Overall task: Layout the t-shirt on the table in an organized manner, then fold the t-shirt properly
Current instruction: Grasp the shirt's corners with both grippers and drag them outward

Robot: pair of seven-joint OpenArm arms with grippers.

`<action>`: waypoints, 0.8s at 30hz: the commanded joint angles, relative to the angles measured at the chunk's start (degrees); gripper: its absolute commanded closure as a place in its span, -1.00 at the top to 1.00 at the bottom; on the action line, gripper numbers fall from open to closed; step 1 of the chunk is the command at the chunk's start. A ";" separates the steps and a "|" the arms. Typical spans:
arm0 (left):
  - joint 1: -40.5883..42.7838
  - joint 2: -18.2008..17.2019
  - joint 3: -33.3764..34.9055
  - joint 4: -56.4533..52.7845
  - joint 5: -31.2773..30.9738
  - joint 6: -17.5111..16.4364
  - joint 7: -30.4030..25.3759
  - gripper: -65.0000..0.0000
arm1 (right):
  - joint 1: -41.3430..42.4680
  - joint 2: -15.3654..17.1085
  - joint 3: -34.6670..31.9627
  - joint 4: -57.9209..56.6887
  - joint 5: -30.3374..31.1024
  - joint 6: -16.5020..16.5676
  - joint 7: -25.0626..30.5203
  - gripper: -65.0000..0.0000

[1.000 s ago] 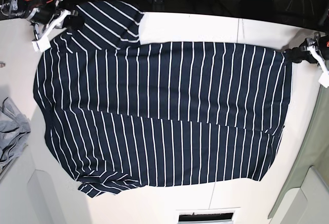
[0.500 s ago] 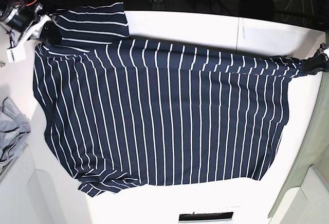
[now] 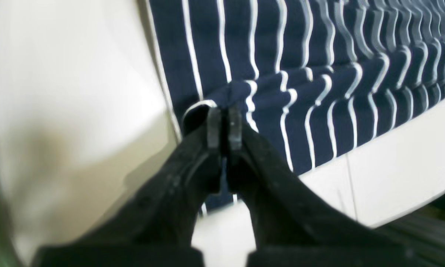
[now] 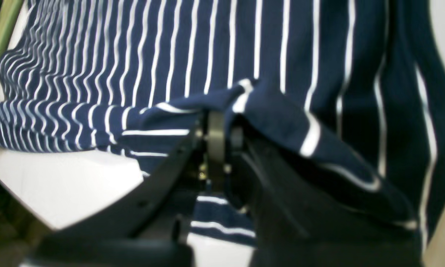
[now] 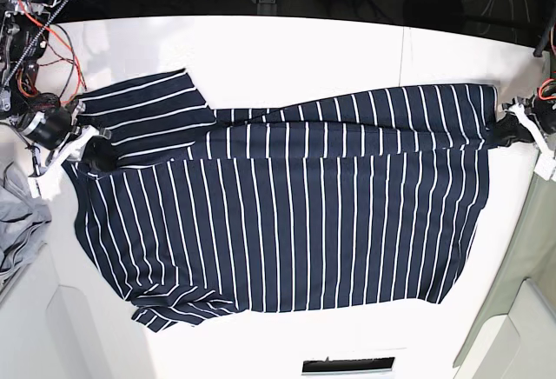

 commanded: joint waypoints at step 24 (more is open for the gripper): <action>-16.68 -1.31 9.05 -12.09 -0.46 -0.49 -0.57 -0.30 | 12.68 0.39 -1.97 -14.38 -6.14 -0.81 4.57 -0.03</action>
